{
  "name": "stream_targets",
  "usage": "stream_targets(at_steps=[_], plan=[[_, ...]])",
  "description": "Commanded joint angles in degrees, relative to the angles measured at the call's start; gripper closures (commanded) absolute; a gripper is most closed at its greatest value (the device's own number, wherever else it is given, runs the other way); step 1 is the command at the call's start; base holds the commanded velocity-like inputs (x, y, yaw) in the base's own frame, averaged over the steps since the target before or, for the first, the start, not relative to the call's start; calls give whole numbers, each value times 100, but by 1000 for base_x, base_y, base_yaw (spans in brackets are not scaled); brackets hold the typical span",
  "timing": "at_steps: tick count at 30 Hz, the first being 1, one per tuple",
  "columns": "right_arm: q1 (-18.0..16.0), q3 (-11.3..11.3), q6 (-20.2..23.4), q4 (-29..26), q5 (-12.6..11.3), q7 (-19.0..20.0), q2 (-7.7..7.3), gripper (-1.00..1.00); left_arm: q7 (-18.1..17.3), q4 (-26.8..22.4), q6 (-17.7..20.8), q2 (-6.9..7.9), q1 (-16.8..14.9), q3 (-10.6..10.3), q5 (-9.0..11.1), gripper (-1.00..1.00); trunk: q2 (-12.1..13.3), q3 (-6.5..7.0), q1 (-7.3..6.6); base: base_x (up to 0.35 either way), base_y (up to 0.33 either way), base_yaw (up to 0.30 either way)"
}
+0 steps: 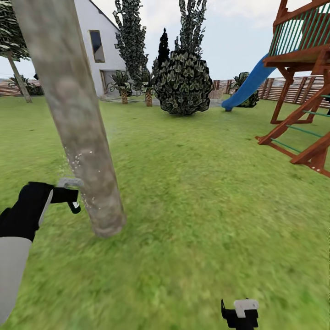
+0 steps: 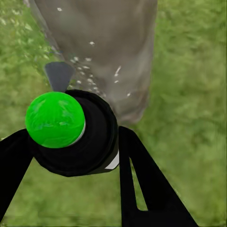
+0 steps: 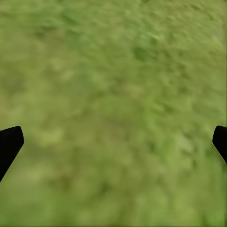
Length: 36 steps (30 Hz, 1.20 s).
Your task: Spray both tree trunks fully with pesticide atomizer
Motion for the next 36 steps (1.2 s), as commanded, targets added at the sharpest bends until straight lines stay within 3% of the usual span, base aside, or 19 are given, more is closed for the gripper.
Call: stream_targets(at_steps=[1, 4, 11, 15, 17, 20, 22, 27, 29, 31, 33, 36], plan=[[0, 1, -1, -2, 0, 0, 0, -100, 0, 24, -20, 17, 157, 16, 18, 100, 0, 1, -1, 25, -120, 0], [0, 2, 4, 2, 0, 3, 0, -100, 1, 46, -57, 169, 443, 30, 20, 100, 0, 1, -1, 7, -34, 0], [0, 3, 6, 0, 0, 9, 0, -100, 16, 27, -54, -17, 466, -16, 32, 100, 0, 1, -1, 0, -1, 0], [0, 3, 7, 2, 0, 9, 0, -100, 4, 47, -54, 203, 473, 26, 22, 100, 0, 1, -1, 199, 0, 0], [0, 3, 7, 1, 0, 9, 0, -100, 13, 47, -58, 172, 476, -8, 34, 100, 0, 1, -1, 320, -24, 0], [0, 3, 7, 1, 0, 9, 0, -100, 19, 48, -59, -49, 479, -26, 37, 100, 0, 1, -1, 260, -146, 0], [0, 3, 7, 3, 0, 9, 0, -100, 19, 48, -56, -81, 482, -27, 36, 100, 0, 1, -1, 202, -203, 0], [0, 3, 7, 0, 0, 9, 0, -100, 186, 171, -74, 146, 617, 48, 22, 100, 0, 1, -1, 189, -214, 0], [0, 3, 7, -1, 0, 9, 0, -100, 311, 230, -93, 168, 693, 29, 29, 100, 0, 1, -1, 184, -215, 0], [0, 3, 7, 2, 0, 9, 0, -100, 333, 243, -209, 43, 812, 5, 77, 100, 0, 1, -1, 181, -215, 0], [0, 3, 7, 2, 0, 9, 0, -100, 338, 241, -275, -270, 874, 2, 43, 100, 0, 1, -1, 117, -215, 0], [0, 3, 7, 3, 0, 9, 0, -100, 344, 249, -292, -276, 911, 178, 37, 100, 0, 1, -1, -213, -146, 0]])
